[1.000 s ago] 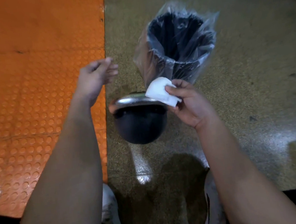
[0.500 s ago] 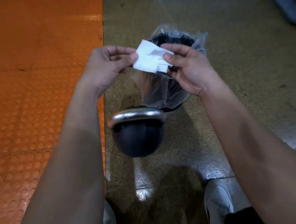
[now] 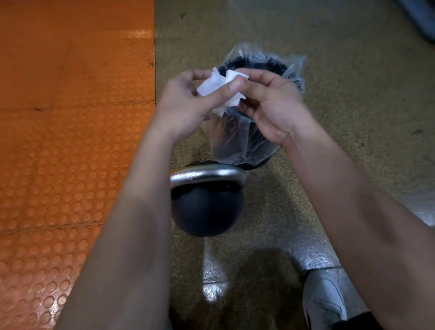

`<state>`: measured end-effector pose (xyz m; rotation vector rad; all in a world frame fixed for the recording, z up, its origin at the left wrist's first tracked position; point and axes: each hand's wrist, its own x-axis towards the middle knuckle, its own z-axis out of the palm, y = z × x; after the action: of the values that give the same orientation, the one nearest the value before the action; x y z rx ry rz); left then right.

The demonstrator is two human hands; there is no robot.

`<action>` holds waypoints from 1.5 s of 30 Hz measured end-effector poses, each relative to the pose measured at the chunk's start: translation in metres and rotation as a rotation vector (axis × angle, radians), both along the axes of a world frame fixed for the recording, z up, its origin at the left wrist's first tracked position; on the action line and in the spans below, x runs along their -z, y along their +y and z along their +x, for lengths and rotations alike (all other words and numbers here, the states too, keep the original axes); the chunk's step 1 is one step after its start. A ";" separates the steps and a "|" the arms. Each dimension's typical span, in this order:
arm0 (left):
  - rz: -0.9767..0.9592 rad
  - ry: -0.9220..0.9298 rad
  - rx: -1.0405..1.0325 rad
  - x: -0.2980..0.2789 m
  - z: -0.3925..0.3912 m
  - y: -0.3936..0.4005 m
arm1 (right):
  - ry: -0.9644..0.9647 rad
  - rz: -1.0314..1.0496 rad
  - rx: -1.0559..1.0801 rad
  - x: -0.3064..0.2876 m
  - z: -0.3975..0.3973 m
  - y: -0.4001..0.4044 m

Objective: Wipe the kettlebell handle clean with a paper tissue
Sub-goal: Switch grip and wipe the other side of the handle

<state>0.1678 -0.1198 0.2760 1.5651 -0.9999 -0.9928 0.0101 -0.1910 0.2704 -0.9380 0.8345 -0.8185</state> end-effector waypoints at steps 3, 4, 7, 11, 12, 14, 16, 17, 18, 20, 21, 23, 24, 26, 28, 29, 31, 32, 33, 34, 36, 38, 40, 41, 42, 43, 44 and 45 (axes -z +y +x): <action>0.020 0.236 -0.108 0.006 0.000 -0.002 | -0.010 0.017 -0.066 -0.005 -0.002 -0.002; 0.028 0.313 -0.135 0.007 0.004 -0.001 | -0.015 0.028 -0.071 -0.007 -0.003 -0.004; 0.033 0.447 -0.121 0.009 0.018 0.005 | -0.032 0.067 -0.037 -0.011 -0.009 -0.011; 0.023 0.527 -0.013 0.007 0.025 0.006 | 0.018 0.097 0.027 -0.012 -0.012 -0.013; 0.020 0.529 0.011 0.006 0.023 0.006 | 0.014 0.097 0.028 -0.012 -0.013 -0.013; 0.012 0.551 0.047 0.004 0.022 0.009 | -0.012 0.082 -0.002 -0.013 -0.015 -0.013; 0.028 0.535 0.147 0.000 0.022 0.011 | -0.021 0.044 -0.060 -0.016 -0.017 -0.012; 0.060 0.482 0.229 -0.002 0.020 0.012 | -0.012 0.026 -0.080 -0.017 -0.018 -0.011; 0.098 0.408 0.300 -0.002 0.016 0.012 | -0.001 0.017 -0.085 -0.018 -0.017 -0.011; 0.121 0.286 0.327 0.000 0.007 0.009 | -0.003 0.025 -0.058 -0.018 -0.015 -0.011; 0.097 0.273 0.284 0.002 0.004 0.006 | -0.017 0.041 -0.050 -0.018 -0.015 -0.010; 0.040 0.306 0.187 0.007 0.002 0.002 | -0.001 0.067 -0.078 -0.013 -0.017 -0.010; 0.029 0.319 0.161 0.007 0.002 0.002 | 0.037 0.067 -0.101 -0.010 -0.018 -0.010; 0.034 0.292 0.126 0.008 0.004 0.003 | 0.113 0.042 -0.118 -0.002 -0.019 -0.010; 0.016 0.211 0.073 0.005 0.004 0.004 | 0.143 0.016 -0.074 0.002 -0.019 -0.012; -0.009 0.148 0.044 0.005 0.004 0.005 | 0.149 -0.001 -0.048 0.003 -0.019 -0.012; -0.076 -0.007 0.003 0.006 0.005 0.005 | 0.190 -0.070 -0.021 0.004 -0.019 -0.013; -0.105 -0.061 0.005 0.007 0.005 0.005 | 0.217 -0.127 -0.021 0.004 -0.018 -0.014; -0.121 -0.089 0.021 0.009 0.005 0.005 | 0.233 -0.185 -0.027 0.004 -0.018 -0.014; -0.130 -0.101 0.049 0.009 0.007 0.004 | 0.236 -0.230 -0.032 0.004 -0.018 -0.014; -0.132 -0.091 0.116 0.008 0.010 0.004 | 0.226 -0.269 -0.049 0.002 -0.020 -0.013; -0.097 -0.051 0.157 0.005 0.014 0.006 | 0.200 -0.270 -0.085 -0.002 -0.022 -0.012; -0.051 -0.063 0.155 0.002 0.019 0.007 | 0.190 -0.287 -0.158 -0.006 -0.023 -0.011; -0.039 -0.093 0.144 0.000 0.020 0.007 | 0.231 -0.324 -0.197 -0.007 -0.023 -0.010; -0.039 -0.132 0.133 -0.002 0.020 0.007 | 0.306 -0.377 -0.224 -0.006 -0.023 -0.010; -0.049 -0.183 0.119 -0.002 0.020 0.007 | 0.396 -0.446 -0.236 -0.006 -0.021 -0.009; -0.059 -0.237 0.108 -0.002 0.020 0.006 | 0.478 -0.524 -0.227 -0.006 -0.019 -0.008; -0.066 -0.298 0.098 -0.001 0.020 0.006 | 0.527 -0.580 -0.202 -0.007 -0.018 -0.009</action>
<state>0.1881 -0.1137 0.2770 1.6521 -1.3128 -0.7963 -0.0076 -0.1996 0.2771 -1.7746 0.9454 -0.6504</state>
